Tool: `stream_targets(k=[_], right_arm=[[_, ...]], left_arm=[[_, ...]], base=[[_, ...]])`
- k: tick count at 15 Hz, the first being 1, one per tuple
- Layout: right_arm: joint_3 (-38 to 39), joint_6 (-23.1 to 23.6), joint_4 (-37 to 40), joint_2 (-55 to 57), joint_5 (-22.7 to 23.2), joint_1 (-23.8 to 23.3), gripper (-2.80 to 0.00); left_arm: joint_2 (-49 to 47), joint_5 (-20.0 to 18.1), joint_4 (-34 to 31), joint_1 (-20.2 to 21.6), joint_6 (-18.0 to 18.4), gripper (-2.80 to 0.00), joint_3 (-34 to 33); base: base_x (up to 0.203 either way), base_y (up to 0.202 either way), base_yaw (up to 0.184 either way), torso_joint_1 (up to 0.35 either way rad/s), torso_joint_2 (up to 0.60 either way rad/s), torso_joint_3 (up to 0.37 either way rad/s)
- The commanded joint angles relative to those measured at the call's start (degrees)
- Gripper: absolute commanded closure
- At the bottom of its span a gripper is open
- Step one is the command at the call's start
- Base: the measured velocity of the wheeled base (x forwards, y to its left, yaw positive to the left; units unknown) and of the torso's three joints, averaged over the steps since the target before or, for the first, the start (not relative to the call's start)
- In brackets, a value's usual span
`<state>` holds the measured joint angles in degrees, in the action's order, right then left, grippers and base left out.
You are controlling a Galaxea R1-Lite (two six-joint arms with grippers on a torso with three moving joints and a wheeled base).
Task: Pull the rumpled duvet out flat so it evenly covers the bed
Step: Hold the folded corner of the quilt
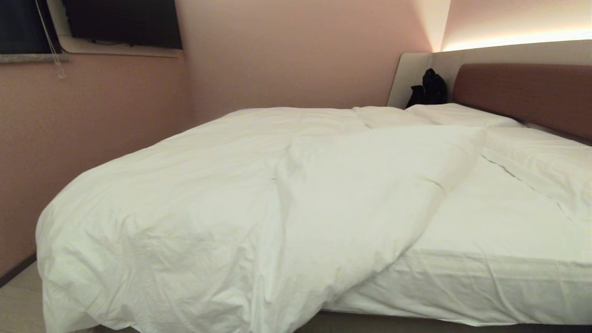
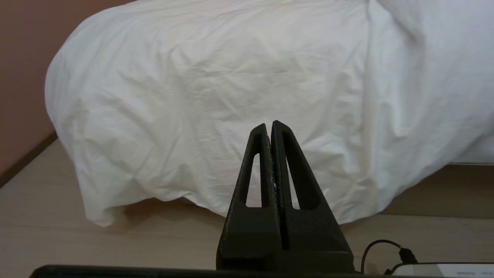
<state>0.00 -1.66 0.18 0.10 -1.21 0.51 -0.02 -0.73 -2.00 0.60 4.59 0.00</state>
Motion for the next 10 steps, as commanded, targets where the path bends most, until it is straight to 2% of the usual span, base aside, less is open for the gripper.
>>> stream_targets(k=[1, 8, 10], right_arm=[[0.00, -0.01, -0.01, -0.01, 0.05, 0.02, 0.00], [0.00, -0.01, -0.01, -0.01, 0.06, 0.02, 0.00], [0.00, -0.01, -0.01, -0.01, -0.02, 0.02, 0.00]], left_arm=[[0.02, -0.05, -0.10, 0.02, -0.03, 0.00, 0.00], [0.02, 0.12, -0.02, 0.02, 0.51, 0.00, 0.00], [0.02, 0.12, -0.11, 0.02, 0.51, 0.00, 0.00]], base=[[0.000, -0.192, 0.002, 0.000, 0.00, -0.001], [0.000, -0.189, 0.000, 0.002, 0.00, 0.003], [0.000, -0.110, -0.001, 0.003, 0.00, 0.001]])
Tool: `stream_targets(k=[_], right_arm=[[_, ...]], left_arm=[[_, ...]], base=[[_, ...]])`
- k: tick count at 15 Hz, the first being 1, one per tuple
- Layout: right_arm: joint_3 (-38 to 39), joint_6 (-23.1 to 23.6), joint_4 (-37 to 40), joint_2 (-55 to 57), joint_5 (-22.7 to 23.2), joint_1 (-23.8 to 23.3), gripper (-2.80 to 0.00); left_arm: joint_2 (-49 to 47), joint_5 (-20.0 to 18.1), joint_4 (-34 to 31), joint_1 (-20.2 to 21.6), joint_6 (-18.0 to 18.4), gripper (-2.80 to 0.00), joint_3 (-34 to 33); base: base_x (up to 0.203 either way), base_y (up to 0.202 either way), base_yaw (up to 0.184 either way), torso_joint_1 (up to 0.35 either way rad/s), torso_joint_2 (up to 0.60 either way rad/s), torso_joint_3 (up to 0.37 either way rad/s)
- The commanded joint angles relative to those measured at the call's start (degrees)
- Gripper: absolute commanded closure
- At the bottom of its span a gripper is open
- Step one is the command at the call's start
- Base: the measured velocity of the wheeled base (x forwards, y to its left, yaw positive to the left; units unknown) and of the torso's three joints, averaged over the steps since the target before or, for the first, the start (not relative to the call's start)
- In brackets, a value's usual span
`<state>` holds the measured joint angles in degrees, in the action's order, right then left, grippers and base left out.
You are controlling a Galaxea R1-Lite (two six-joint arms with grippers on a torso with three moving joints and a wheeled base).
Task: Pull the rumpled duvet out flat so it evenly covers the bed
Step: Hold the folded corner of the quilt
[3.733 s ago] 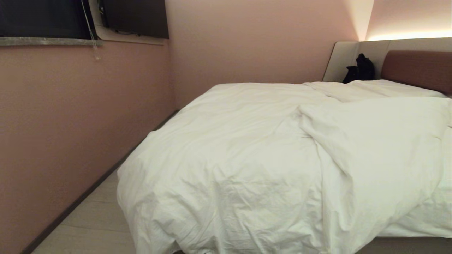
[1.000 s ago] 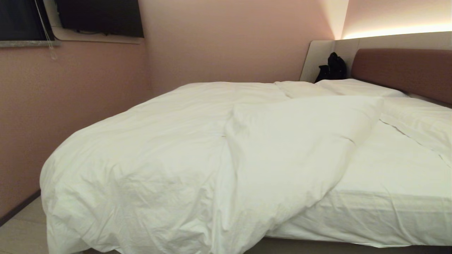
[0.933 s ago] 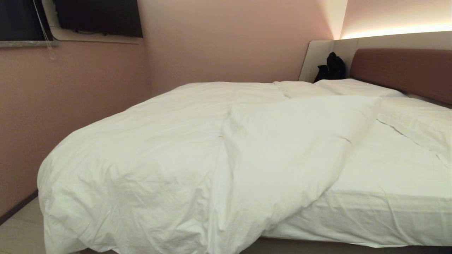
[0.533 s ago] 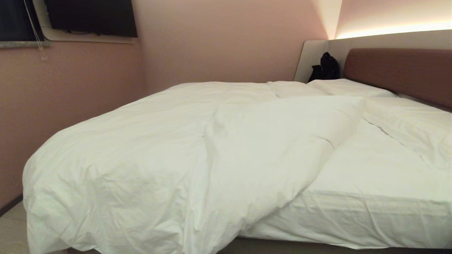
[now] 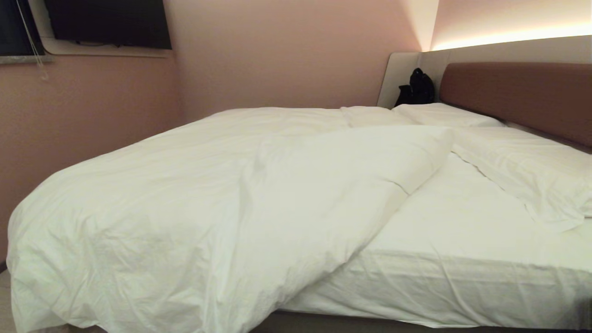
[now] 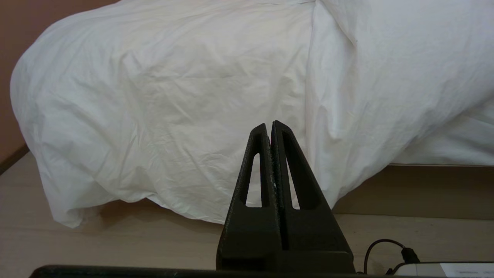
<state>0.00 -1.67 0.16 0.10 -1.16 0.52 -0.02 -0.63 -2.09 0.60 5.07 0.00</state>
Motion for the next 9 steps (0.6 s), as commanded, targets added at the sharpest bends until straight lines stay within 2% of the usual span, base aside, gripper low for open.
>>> stream_targets(k=[1, 9], right_arm=[[0.00, 0.00, 0.02, -0.01, 0.02, 0.00, 0.00], [0.00, 0.00, 0.02, -0.01, -0.07, 0.00, 0.00]], left_arm=[[0.02, 0.02, -0.02, 0.02, 0.02, 0.00, 0.00], [0.02, 0.11, 0.07, 0.02, -0.68, 0.00, 0.00]], base=[[0.000, 0.000, 0.000, 0.000, 0.00, 0.000], [0.000, 0.000, 0.000, 0.000, 0.00, 0.000]])
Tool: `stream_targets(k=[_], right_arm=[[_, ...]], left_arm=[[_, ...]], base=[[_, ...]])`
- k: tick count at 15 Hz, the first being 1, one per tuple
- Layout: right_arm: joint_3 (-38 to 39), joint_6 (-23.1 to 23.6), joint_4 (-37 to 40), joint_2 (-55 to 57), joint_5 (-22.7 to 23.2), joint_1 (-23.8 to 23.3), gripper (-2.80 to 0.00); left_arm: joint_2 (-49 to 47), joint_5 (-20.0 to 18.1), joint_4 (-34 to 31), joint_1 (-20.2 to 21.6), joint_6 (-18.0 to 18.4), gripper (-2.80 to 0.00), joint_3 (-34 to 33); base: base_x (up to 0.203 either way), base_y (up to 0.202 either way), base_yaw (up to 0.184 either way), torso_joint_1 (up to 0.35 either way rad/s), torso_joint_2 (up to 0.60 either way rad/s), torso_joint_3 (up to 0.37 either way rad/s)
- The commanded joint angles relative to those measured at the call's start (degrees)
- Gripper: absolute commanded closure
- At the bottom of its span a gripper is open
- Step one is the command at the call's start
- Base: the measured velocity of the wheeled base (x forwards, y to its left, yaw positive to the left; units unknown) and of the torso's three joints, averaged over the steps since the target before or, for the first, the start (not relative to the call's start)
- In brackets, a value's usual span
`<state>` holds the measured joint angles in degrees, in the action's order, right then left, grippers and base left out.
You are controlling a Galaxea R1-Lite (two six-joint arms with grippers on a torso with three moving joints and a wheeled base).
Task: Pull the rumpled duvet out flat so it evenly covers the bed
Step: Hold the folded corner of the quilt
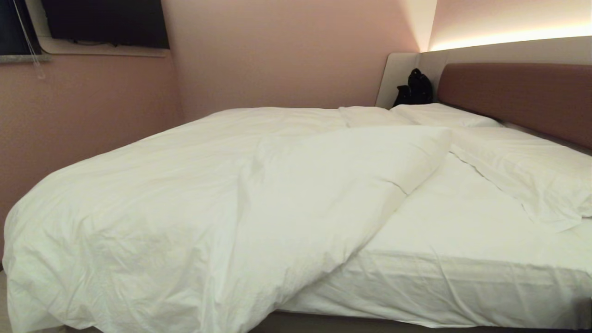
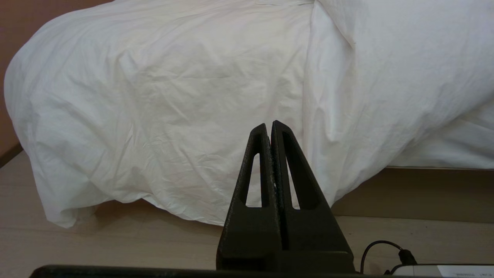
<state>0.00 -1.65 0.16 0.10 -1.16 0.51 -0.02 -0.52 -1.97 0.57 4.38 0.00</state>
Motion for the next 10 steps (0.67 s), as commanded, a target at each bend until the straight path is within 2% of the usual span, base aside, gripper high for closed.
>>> stream_targets(k=[1, 10], right_arm=[[0.00, -0.02, 0.01, -0.01, -0.07, 0.02, 0.00], [0.00, 0.33, 0.10, 0.08, -0.07, 0.02, 0.00]], left_arm=[[0.02, 0.00, -0.05, 0.04, 0.02, 0.00, 0.00], [0.02, 0.00, 0.04, 0.04, 0.02, 0.00, 0.00]], base=[[0.000, 0.000, 0.000, 0.000, 0.00, 0.000], [0.000, 0.000, 0.000, 0.000, 0.00, 0.000]])
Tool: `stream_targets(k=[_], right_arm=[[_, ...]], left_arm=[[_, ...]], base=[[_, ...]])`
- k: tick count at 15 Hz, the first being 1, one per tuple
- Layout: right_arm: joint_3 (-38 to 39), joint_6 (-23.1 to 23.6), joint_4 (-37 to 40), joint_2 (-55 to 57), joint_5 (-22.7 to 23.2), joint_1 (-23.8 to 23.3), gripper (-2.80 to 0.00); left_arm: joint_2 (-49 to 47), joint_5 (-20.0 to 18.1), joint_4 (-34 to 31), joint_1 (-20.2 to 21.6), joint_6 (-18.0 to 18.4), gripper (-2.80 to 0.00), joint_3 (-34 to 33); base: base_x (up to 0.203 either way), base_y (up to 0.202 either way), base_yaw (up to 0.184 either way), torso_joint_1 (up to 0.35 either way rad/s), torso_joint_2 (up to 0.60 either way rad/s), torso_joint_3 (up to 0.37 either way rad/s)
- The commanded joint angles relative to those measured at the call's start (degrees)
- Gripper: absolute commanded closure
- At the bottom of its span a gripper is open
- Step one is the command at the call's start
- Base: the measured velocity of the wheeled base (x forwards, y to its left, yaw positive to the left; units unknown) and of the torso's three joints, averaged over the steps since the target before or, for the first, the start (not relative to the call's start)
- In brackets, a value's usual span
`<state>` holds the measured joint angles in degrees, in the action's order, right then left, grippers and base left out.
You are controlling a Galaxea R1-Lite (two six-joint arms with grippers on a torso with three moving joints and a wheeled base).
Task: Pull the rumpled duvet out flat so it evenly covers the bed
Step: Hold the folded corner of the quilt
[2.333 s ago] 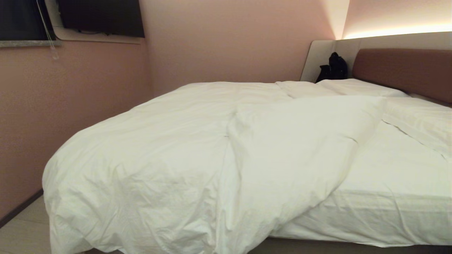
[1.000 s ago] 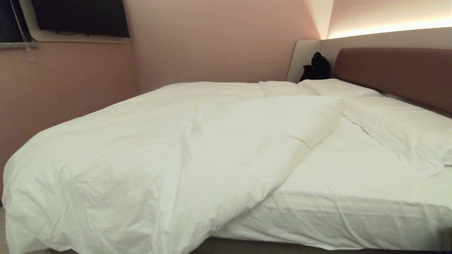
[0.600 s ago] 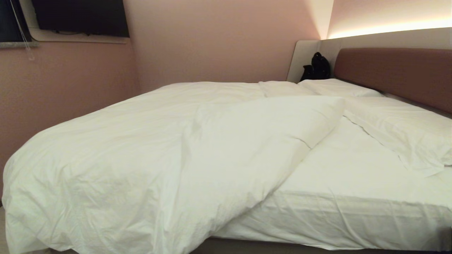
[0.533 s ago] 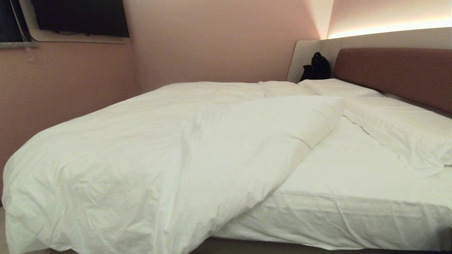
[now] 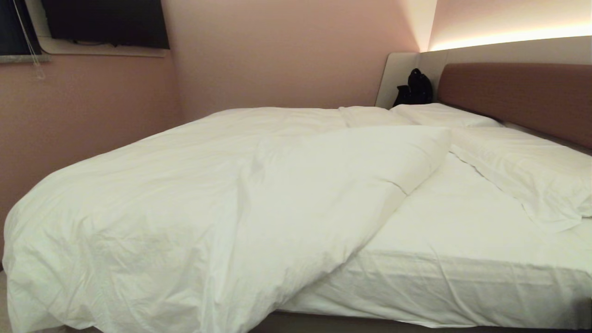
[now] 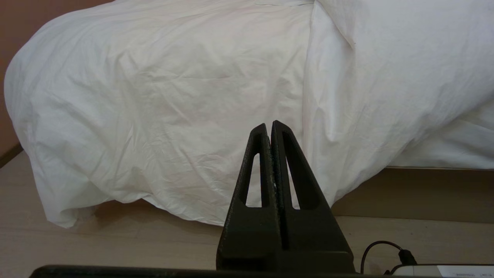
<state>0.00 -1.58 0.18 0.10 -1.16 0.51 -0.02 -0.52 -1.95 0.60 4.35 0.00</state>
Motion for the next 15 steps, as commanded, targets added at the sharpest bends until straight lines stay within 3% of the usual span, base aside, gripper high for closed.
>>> stream_targets(k=[1, 5, 10, 15], right_arm=[[0.00, 0.26, 0.08, -0.01, -0.07, 0.02, 0.00], [0.00, 0.94, 0.25, 0.08, 0.28, 0.02, 0.00], [-0.45, 5.02, -0.07, 0.08, 1.27, 0.02, 0.00], [-16.85, 3.73, 3.76, 8.81, 6.41, 0.04, 0.00]], left_arm=[[0.02, -0.01, 0.00, 0.02, 0.04, 0.00, 0.00], [0.02, -0.01, 0.02, 0.02, 0.04, 0.00, 0.00], [0.02, -0.01, 0.02, 0.02, 0.04, 0.00, 0.00], [0.02, -0.01, 0.02, 0.02, 0.04, 0.00, 0.00]], base=[[0.000, 0.000, 0.000, 0.000, 0.00, 0.000], [0.000, 0.000, 0.000, 0.000, 0.00, 0.000], [0.000, 0.000, 0.000, 0.000, 0.00, 0.000], [0.000, 0.000, 0.000, 0.000, 0.00, 0.000]])
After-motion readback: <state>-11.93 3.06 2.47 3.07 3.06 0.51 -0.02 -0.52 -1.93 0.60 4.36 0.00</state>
